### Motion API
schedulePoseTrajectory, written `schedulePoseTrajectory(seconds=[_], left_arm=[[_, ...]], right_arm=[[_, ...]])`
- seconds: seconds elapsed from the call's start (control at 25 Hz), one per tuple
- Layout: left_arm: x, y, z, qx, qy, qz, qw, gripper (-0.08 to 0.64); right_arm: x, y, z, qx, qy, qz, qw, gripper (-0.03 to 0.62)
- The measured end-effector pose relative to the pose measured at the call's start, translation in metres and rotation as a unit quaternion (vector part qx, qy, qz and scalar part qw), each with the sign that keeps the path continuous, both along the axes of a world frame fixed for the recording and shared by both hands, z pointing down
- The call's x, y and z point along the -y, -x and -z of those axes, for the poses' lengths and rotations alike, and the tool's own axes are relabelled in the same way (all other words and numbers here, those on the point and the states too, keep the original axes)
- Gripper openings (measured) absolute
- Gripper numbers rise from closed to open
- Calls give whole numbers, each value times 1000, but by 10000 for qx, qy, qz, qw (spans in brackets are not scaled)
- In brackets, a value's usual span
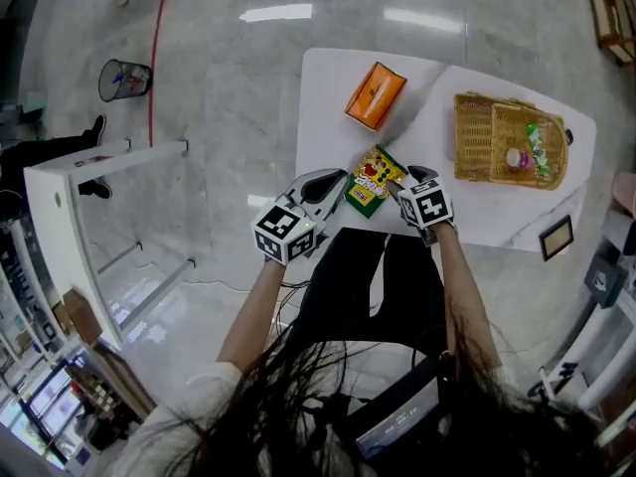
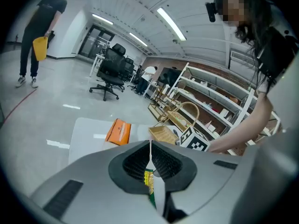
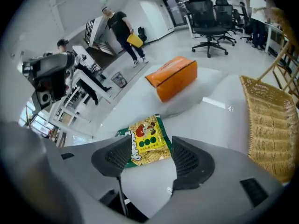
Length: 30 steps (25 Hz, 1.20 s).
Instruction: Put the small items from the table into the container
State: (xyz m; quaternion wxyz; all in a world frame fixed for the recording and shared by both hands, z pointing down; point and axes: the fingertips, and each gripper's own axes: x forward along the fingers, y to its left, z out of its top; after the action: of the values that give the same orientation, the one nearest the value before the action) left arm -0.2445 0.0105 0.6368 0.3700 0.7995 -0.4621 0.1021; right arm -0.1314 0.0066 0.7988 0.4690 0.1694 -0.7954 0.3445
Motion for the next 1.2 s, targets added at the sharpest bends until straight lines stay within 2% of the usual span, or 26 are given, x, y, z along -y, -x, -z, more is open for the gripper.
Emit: schedulePoseTrajectory(seconds=[0.12,0.24,0.48,0.6,0.8,0.88,0.92,1.0,1.2], left_arm=[[-5,7,-19,63,112,26,9999,6],[-13,14,-29,55,204,182,9996,6],[-28,28,-39,64,328,384,9987,6],[-32,34,-42,80,350,459,9983,6],[-32,39,-43,85,371,568,9977,6],[-30,37,-41,69,347,532,9980,6],[-28,35,-40,63,334,508,9981,6],[-25,31,-38,48,302,464,9985,6],[-18,21,-29,49,223,356,9991,6]], right_arm=[[-6,3,-27,-364,-89,497,9981,282],[-17,9,-42,-503,-172,930,9942,287],[-24,23,-57,-876,-440,1214,9877,285],[-23,23,-60,-994,-226,1157,9880,284],[-23,23,-55,-926,4,1026,9904,222],[-22,22,-52,-912,72,930,9915,178],[-20,21,-50,-898,73,864,9922,110],[-17,20,-45,-834,42,739,9938,86],[-20,13,-32,-576,150,336,9977,83]])
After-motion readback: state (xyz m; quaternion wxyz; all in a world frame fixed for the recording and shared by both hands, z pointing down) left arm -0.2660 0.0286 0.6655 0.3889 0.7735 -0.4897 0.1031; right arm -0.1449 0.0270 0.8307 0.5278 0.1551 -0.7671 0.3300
